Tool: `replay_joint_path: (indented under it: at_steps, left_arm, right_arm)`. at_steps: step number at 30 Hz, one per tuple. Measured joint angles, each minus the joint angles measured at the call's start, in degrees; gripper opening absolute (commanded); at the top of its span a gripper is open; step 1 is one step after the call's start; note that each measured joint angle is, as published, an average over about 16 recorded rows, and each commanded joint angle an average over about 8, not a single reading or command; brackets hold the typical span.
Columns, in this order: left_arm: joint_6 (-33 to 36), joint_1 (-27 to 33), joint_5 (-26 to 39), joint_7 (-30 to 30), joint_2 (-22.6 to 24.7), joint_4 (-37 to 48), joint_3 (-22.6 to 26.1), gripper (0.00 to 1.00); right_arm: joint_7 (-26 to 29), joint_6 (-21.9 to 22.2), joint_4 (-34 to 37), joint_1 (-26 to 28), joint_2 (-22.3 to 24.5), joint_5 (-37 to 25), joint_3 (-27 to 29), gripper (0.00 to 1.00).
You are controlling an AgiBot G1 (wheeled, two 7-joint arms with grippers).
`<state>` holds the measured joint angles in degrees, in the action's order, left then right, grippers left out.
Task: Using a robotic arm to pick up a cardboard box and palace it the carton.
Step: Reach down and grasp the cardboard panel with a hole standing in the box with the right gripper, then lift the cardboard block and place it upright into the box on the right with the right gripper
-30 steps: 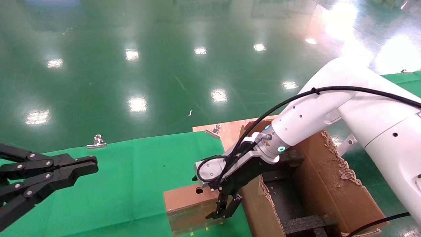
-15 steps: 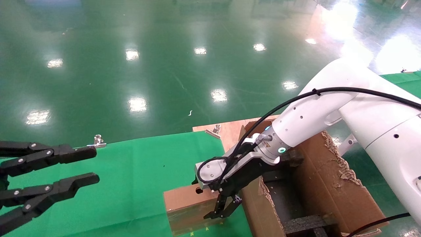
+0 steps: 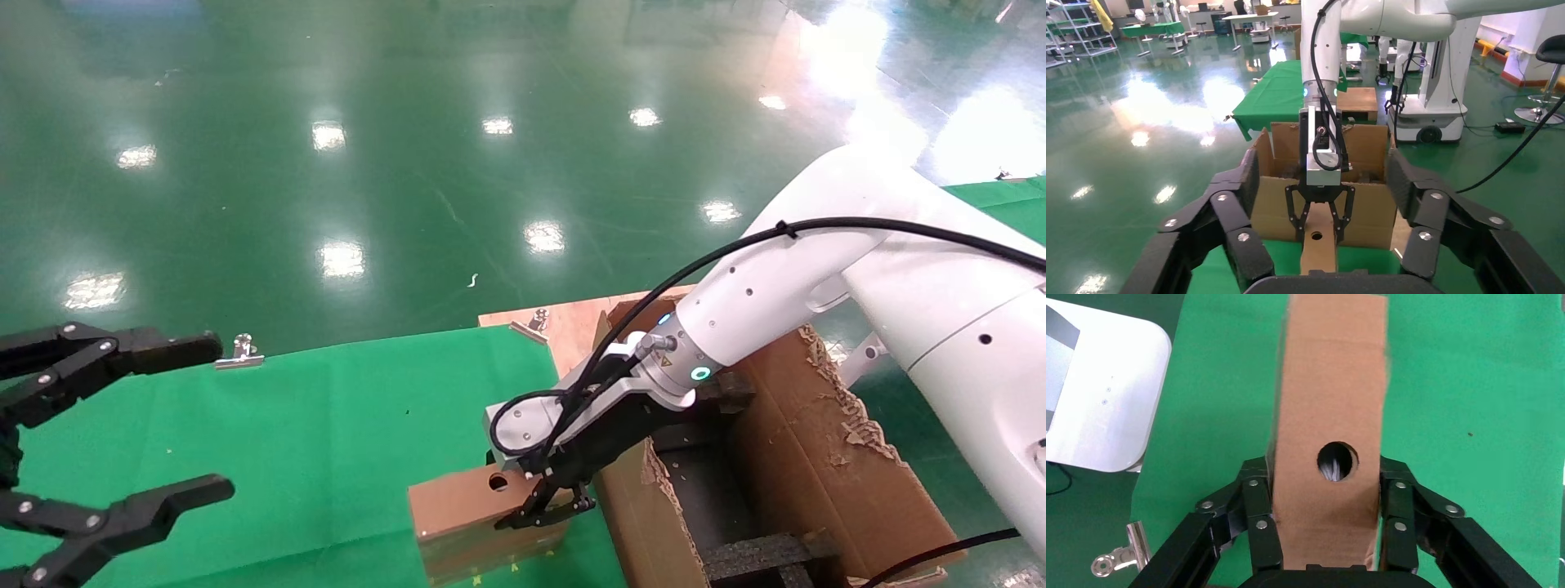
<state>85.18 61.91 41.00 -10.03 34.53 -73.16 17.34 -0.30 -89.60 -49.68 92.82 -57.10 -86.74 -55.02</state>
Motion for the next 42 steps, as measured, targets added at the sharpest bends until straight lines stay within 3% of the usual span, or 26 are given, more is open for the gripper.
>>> replay_joint_path:
  at_steps: [11, 24, 32, 42]
  left_arm:
    - [0.0, 0.0, 0.0, 0.0, 0.0, 0.0, 0.0, 1.0]
    - [0.0, 0.0, 0.0, 0.0, 0.0, 0.0, 0.0, 1.0]
    - [0.0, 0.0, 0.0, 0.0, 0.0, 0.0, 0.1, 1.0]
    - [0.0, 0.0, -0.1, 0.1, 0.0, 0.0, 0.1, 1.0]
  right_arm:
    - [-0.8, -0.3, 1.2, 3.2, 0.5, 0.4, -0.1, 0.0]
    - [-3.8, -1.6, 7.1, 17.9, 3.1, 5.8, -2.8, 0.0]
    - [-4.5, -1.9, 9.9, 25.7, 6.7, 11.5, -8.0, 0.0]
    - [-4.3, -1.8, 10.8, 30.7, 14.8, 16.9, -15.8, 0.0]
